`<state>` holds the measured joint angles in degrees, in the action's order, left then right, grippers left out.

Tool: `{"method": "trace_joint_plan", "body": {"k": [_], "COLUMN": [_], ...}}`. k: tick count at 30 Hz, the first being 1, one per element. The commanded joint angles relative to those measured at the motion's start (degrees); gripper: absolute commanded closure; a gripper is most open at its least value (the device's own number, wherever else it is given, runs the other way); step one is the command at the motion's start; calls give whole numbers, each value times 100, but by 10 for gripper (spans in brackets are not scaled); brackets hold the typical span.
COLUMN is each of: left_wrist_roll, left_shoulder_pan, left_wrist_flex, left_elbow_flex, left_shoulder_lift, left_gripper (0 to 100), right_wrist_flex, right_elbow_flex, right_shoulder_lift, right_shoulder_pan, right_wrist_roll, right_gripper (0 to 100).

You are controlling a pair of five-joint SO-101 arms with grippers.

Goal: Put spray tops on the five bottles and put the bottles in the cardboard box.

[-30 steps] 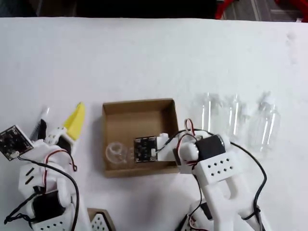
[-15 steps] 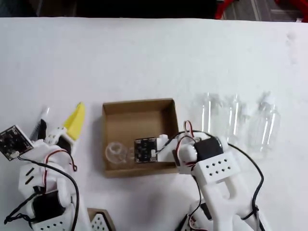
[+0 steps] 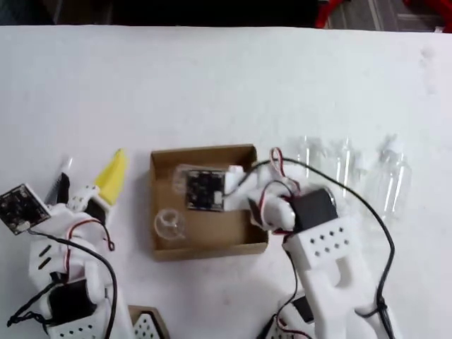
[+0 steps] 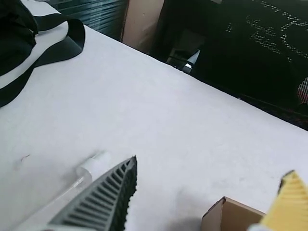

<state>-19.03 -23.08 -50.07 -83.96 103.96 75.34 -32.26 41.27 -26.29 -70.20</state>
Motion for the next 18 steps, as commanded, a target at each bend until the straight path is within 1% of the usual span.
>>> {"method": "trace_joint_plan", "body": {"k": [1,3,5,10,12,14,18], "left_wrist_roll": [193,378,492,835,1002,1081,1090], "left_shoulder_pan": [207,303,444,840,963,1007,1007], "left_wrist_flex": [703,888,905,738,695,703,747], "left_elbow_flex": [-220,-352,-396,-396,-396,-431,-527], "left_shoulder_lift": [57,57,48,48,48,48,48], "left_gripper": [584,585,585,585,585,585,585], "right_wrist_flex": [48,303,690,1332,1560,1833,2176], "right_elbow_flex": [923,1468,2127,3815,4396,4879,5574], "right_shoulder_lift": [-725,-1367,-2026,-3284,-3635,-3881,-4092], "right_shoulder_pan": [-365,-444,-479,-479,-514,-708,-1086], "right_wrist_roll": [246,360,387,844,958,1020,1231], "right_gripper": [982,982,981,981,981,981,981]}}
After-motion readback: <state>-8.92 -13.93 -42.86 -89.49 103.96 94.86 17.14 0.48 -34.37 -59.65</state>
